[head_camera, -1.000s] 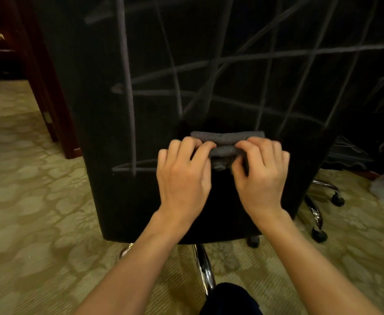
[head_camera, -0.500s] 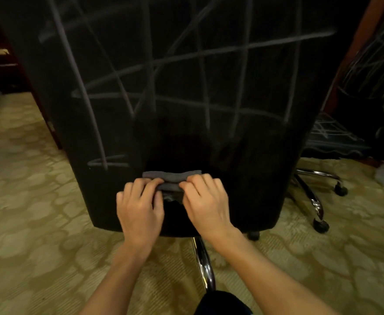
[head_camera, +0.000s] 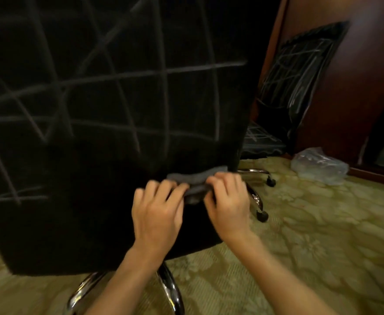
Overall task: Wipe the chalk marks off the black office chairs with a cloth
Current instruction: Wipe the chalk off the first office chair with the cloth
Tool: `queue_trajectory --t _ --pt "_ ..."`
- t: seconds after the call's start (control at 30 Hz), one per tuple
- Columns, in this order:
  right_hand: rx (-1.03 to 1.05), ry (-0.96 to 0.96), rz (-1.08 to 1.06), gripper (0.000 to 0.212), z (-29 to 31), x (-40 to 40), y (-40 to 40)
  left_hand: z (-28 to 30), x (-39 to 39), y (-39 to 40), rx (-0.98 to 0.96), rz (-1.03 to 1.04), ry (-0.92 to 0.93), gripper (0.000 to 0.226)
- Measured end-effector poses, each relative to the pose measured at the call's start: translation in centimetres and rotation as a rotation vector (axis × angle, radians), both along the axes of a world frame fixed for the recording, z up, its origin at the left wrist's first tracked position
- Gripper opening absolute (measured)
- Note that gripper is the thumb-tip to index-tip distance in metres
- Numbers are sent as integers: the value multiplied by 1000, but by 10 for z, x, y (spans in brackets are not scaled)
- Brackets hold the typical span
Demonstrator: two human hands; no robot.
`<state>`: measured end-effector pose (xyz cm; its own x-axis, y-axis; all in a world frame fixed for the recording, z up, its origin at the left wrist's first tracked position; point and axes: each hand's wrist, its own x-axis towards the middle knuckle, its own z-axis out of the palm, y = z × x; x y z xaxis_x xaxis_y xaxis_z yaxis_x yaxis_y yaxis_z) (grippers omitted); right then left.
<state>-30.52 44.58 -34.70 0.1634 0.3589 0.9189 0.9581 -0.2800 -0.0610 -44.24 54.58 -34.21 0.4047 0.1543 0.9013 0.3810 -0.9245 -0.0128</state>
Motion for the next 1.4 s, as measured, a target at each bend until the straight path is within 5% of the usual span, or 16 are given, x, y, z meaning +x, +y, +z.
queue_trajectory --t 0.13,0.43,0.57,0.77,1.03,1.27,1.4 --pt "-82 74 47 22 -4 -4 -12 -6 -1 -3 -54 -47 42 22" --pt "175 -5 -87 22 129 35 -19 133 49 -26 34 -88 -86 24" --pt "150 62 -23 25 84 57 -23 106 66 -32 108 -28 -13 28" --pt "-191 216 94 28 -13 61 -39 11 60 -39 80 98 286 34" --pt "140 23 162 22 159 89 -22 157 91 -41 153 224 -98 25" --pt "125 67 185 27 115 95 -12 130 91 -31 254 217 35 30" --pt "118 26 218 23 152 98 -11 165 88 -25 284 253 1 27"
